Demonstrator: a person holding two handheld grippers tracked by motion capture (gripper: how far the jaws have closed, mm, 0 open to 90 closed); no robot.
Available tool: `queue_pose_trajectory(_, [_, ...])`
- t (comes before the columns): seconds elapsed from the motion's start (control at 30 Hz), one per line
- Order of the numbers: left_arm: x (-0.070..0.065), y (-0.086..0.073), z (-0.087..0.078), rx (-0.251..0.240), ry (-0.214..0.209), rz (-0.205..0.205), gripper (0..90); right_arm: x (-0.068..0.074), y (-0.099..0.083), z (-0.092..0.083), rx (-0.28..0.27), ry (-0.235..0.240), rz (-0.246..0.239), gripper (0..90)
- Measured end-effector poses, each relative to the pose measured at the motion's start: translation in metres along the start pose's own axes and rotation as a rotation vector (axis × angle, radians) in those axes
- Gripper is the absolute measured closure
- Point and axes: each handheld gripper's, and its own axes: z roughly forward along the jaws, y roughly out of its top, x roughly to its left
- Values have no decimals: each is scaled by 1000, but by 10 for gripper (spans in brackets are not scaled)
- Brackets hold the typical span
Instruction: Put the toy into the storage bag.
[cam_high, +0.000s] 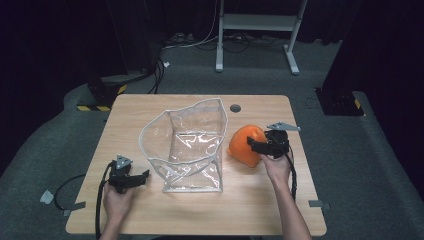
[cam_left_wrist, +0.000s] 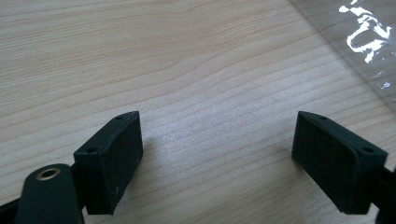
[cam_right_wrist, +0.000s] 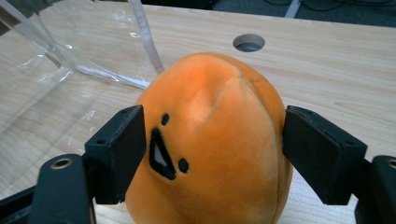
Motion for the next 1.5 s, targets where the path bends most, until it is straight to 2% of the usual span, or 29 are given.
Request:
queue_pose_trajectory(0.2, [0,0,0,0,0,0,165,-2,-1,4,6,4,3,266])
queue_pose_trajectory(0.27, [0,0,0,0,0,0,165,-1,-2,6,9,5,-12,329])
queue_pose_trajectory(0.4, [0,0,0,0,0,0,165,1,-2,6,11,13,-39,394])
queue_pose_trajectory(0.5, [0,0,0,0,0,0,165,3,-2,6,21,10,-69,478])
queue_pose_trajectory(0.53, [0,0,0,0,0,0,165,4,-3,6,24,14,-83,530])
queue_pose_trajectory(0.57, [0,0,0,0,0,0,165,4,-3,6,24,14,-83,530])
queue_pose_trajectory(0.63, [0,0,0,0,0,0,165,6,-2,5,33,20,-94,600])
queue_pose_trajectory(0.7, [0,0,0,1,0,0,165,6,-2,5,36,20,-101,628])
queue_pose_trajectory(0.93, [0,0,0,0,0,0,165,6,-2,2,36,31,-104,666])
queue_pose_trajectory(1.5, [0,0,0,0,0,0,165,8,-1,-8,16,36,-116,679])
